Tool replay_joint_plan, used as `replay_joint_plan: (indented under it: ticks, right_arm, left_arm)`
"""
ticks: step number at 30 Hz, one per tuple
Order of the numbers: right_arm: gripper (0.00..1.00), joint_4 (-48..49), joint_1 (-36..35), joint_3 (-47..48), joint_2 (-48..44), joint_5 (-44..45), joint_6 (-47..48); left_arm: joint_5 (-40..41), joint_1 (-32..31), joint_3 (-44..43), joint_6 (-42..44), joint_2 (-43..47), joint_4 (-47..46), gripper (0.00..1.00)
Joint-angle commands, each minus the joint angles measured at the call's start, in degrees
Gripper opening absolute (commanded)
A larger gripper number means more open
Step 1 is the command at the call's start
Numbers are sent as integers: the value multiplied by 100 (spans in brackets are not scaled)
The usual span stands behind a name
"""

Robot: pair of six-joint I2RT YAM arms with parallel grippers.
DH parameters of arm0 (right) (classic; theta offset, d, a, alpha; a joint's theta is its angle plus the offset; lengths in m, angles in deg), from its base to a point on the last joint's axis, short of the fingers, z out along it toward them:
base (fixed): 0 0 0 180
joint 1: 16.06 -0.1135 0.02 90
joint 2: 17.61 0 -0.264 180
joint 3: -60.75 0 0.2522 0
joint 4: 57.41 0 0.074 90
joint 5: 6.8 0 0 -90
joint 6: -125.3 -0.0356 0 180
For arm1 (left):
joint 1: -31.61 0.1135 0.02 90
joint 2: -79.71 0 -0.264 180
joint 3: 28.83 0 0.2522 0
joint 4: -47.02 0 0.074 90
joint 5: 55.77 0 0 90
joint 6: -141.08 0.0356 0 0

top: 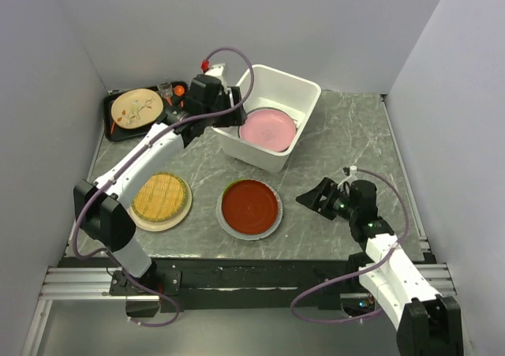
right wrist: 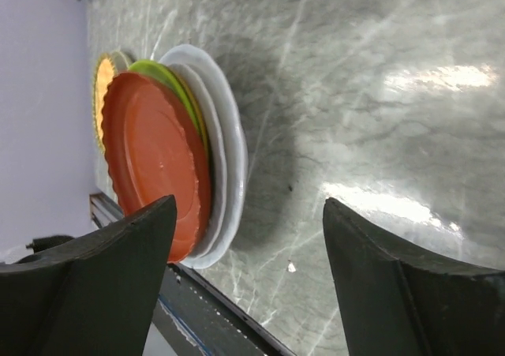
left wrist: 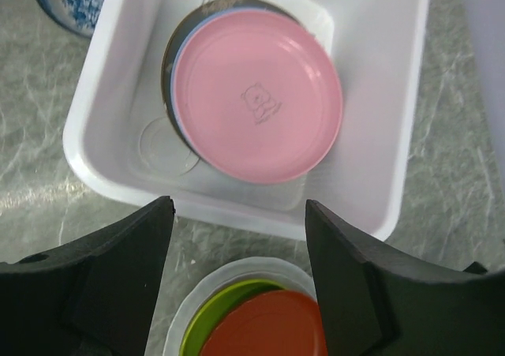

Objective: Place the plates into the plastic bin on the countertop
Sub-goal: Pick up the plate at the center of the board.

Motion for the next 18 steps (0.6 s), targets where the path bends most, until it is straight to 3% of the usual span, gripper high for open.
replay_joint_plan:
  ticks: [1,7,18]
  right_arm:
    - [79,275,-301,505,247,136,193]
    - [64,354,-758,716,739,347,236]
    - [55,468,-1444,1006,1381,751,254]
  left_arm:
    - [8,-16,412,-143,425,-278,73]
    - [25,-16,1072,-275,663,-418,73]
    - [183,-7,2144,-345,1286,-392,73]
